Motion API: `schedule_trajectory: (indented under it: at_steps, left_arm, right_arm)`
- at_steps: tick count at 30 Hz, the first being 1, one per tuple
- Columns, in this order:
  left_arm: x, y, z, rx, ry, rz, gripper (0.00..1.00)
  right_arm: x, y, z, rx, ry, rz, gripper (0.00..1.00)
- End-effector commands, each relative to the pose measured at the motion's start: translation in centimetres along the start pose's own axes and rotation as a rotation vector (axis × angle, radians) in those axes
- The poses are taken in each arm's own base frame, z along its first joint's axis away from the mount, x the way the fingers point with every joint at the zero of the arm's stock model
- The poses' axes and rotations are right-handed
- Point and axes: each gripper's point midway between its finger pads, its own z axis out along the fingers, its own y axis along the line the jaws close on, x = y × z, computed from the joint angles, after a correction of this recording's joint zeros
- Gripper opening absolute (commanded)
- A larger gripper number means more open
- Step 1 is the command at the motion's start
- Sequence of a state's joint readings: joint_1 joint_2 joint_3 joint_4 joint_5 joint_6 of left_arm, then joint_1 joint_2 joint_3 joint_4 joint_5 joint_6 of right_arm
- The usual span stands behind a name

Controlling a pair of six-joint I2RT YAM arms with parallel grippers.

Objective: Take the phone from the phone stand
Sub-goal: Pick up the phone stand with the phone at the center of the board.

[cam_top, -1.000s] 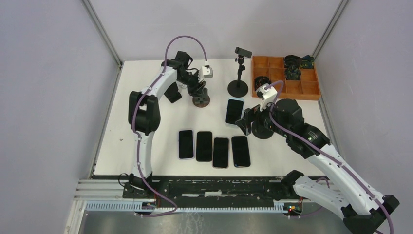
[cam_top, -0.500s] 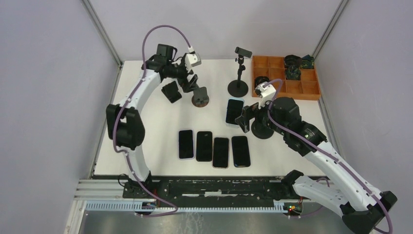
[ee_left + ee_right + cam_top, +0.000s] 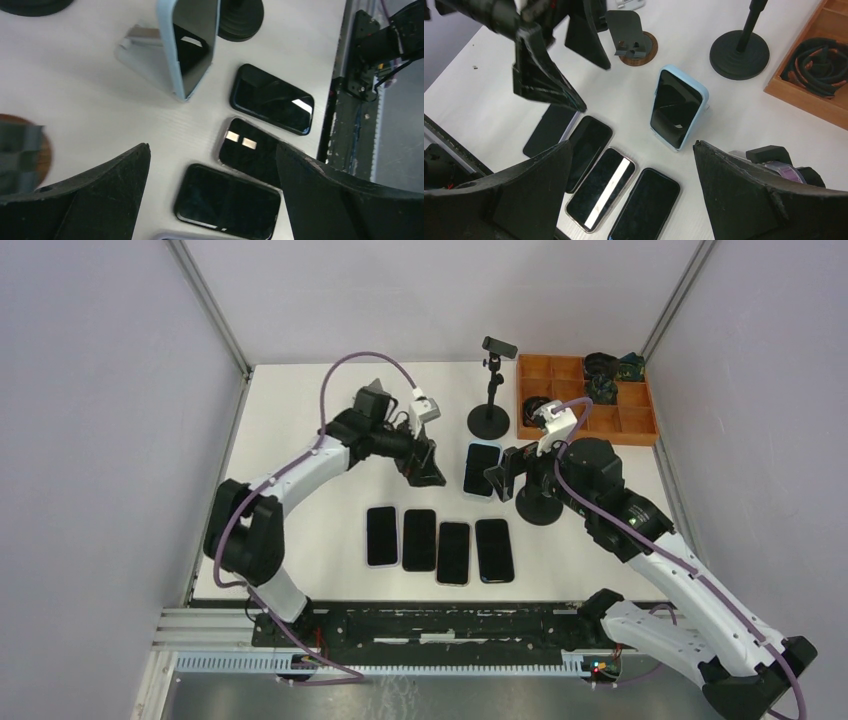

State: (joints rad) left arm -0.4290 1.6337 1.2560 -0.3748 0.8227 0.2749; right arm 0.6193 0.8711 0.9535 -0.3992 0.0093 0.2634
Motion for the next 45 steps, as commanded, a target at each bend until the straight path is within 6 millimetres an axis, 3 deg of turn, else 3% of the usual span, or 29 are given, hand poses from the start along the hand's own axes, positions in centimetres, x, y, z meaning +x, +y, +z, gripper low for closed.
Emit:
schedule_trajectory:
  at_steps: [1, 4, 11, 20, 24, 38, 45]
  left_arm:
    - [-1.7, -1.5, 3.2, 0.064, -0.092, -0.096, 1.00]
    - [-1.5, -1.7, 5.2, 0.075, -0.119, -0.188, 1.00]
    - [0.3, 0.3, 8.6, 0.086, -0.109, -0.249, 1.00]
    - [1.8, 1.2, 11.4, 0.183, -0.109, -0.221, 0.97]
    - [1.4, 1.0, 12.2, 0.238, -0.131, -0.217, 0.90]
    - [3.2, 0.8, 13.8, 0.339, -0.107, -0.223, 0.67]
    - [2.8, 0.8, 13.7, 0.343, -0.116, -0.194, 0.30]
  right_arm:
    - [-1.8, -0.2, -0.5, 0.016, -0.048, -0.006, 0.98]
    - [-2.0, 0.0, -0.8, 0.007, -0.064, 0.002, 0.98]
    - [-2.5, 0.6, -1.3, -0.024, -0.090, 0.009, 0.98]
    - [-1.9, 1.0, -1.2, -0.056, -0.093, 0.003, 0.98]
    - [-1.5, 0.8, -1.1, -0.051, -0.083, -0.001, 0.98]
    - [-1.5, 0.5, -1.2, -0.037, -0.082, -0.023, 0.98]
    - [-1.0, 0.6, -0.8, -0.042, -0.067, -0.013, 0.97]
